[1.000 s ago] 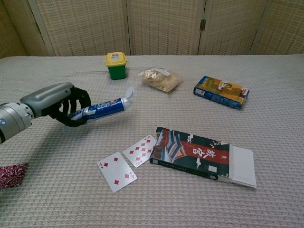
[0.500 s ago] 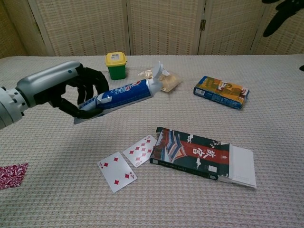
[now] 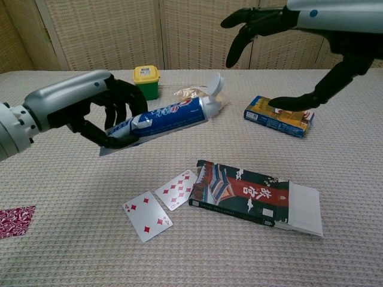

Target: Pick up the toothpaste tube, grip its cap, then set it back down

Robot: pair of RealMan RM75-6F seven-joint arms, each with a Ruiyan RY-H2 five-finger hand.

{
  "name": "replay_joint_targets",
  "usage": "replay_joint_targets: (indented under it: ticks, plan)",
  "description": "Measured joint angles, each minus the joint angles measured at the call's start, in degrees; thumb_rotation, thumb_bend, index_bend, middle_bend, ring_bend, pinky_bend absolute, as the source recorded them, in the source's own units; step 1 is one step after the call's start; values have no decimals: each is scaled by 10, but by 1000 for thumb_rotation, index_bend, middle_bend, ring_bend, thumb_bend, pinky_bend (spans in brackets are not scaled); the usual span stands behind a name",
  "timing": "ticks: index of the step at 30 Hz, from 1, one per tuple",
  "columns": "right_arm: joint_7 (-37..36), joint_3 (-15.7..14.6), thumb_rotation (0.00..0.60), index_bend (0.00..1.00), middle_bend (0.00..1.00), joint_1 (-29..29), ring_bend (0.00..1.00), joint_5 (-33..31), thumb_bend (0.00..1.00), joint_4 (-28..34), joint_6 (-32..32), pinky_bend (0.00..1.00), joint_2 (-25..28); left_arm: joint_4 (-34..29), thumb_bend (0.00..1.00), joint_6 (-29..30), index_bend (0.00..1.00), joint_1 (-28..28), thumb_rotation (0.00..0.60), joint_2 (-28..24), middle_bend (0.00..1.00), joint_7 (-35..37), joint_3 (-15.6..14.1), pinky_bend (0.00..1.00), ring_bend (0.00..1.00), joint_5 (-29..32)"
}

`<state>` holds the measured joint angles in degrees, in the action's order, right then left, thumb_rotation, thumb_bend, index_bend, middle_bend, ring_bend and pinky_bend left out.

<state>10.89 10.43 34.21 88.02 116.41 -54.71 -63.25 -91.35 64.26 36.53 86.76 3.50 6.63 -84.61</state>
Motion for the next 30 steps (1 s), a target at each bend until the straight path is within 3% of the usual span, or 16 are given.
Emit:
replay_joint_targets:
  ticks: [13,30]
  plan:
    - [47,-1,600,292,5,36,0,-65,395,-12,25,0,-34,-1,754,3,791,-1,600,1,814,-2,0,627,700,2]
    - [35,-17,600,292,6,46,0,-88,394,-35,22,0,-54,8,763,37,799,-10,600,4,820,44,0,622,703,-24]
